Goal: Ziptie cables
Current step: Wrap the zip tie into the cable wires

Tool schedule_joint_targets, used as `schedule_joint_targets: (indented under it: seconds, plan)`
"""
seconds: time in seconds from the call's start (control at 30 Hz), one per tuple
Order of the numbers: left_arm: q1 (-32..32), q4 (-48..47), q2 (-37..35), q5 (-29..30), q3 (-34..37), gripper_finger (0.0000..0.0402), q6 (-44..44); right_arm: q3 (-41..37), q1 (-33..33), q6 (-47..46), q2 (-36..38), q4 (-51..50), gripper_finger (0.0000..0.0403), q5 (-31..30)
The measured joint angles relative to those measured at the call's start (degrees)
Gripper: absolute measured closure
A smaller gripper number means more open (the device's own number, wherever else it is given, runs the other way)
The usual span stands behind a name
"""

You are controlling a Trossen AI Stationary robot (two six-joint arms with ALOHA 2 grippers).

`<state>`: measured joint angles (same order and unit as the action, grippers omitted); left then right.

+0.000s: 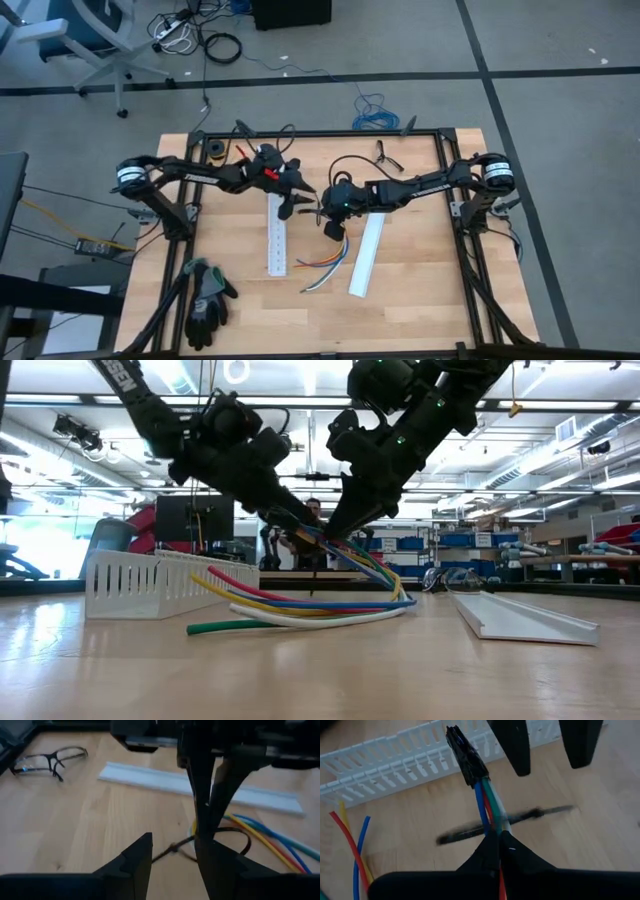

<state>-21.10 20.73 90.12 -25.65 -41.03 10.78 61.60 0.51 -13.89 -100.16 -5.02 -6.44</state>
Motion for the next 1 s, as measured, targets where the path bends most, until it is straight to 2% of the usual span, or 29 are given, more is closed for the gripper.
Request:
schedule_joint_targets:
  seconds: [0.1,0.17,0.27,0.43,0.73,0.87,1.0]
  plan:
    - [0.0,-7.51,-0.48,0.0,-1.36,0.0243,2.3,0.0,0.0,0.0,0.0,0.6,0.0403,-0.02]
    - [0.0,-9.27,-0.41,0.0,-1.52,0.0243,2.37,0.0,0.0,0.0,0.0,0.7,0.0403,-0.09]
    - [-0.36,-8.42,-0.41,-1.18,-0.98,0.0243,1.69,0.0,0.0,-0.4,0.0,0.63,0.0403,-0.24]
    - [-1.84,-6.26,-0.74,-7.05,-0.75,0.0243,-1.16,0.02,-0.01,-1.52,0.0,-0.97,0.0403,-2.94]
    - [-2.12,-5.6,-1.04,-10.22,-0.57,0.0243,-2.02,0.02,-0.09,-3.17,0.0,-4.45,0.0403,-4.93]
    - [-2.12,-0.45,-2.88,-10.88,4.19,0.0243,-3.16,0.02,-0.38,-3.7,0.0,-4.83,0.0403,-5.15]
    - [-2.12,11.37,-8.57,-9.36,13.23,0.0243,-7.4,0.02,-0.41,-4.18,-0.01,-5.94,0.0403,-5.11]
